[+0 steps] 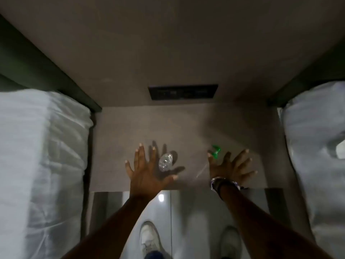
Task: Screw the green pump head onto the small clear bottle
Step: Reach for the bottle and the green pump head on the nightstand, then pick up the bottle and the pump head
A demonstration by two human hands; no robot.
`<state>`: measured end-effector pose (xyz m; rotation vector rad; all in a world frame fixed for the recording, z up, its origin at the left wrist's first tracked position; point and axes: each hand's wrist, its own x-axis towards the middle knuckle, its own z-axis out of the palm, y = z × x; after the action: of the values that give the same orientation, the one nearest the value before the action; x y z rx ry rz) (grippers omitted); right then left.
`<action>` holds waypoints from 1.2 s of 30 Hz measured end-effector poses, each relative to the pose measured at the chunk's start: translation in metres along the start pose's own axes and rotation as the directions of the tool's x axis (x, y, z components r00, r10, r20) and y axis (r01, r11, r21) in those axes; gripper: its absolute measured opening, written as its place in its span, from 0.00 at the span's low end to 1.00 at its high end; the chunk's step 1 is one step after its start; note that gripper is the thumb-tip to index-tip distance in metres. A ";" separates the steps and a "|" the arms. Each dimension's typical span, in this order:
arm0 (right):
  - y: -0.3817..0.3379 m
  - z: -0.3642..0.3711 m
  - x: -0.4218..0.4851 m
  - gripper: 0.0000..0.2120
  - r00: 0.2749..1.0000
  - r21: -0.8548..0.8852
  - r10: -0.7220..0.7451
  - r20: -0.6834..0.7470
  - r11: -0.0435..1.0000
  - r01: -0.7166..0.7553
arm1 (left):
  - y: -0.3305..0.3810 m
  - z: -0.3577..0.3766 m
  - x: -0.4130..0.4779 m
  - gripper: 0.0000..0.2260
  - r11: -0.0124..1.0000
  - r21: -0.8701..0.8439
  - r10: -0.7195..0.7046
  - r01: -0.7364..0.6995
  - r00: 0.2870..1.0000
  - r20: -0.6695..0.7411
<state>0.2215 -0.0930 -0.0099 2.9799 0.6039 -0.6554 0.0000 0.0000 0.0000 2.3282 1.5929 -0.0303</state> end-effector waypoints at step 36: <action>-0.086 -0.022 -0.040 0.13 0.897 0.909 -0.342 -0.279 0.206 0.362 | -0.012 0.025 0.046 0.33 0.814 -0.581 0.222 -0.008 0.928 0.298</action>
<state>0.1638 -0.0259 0.0311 3.9376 1.3511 -1.5132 0.0110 0.0389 -0.0359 1.8116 1.0817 0.0497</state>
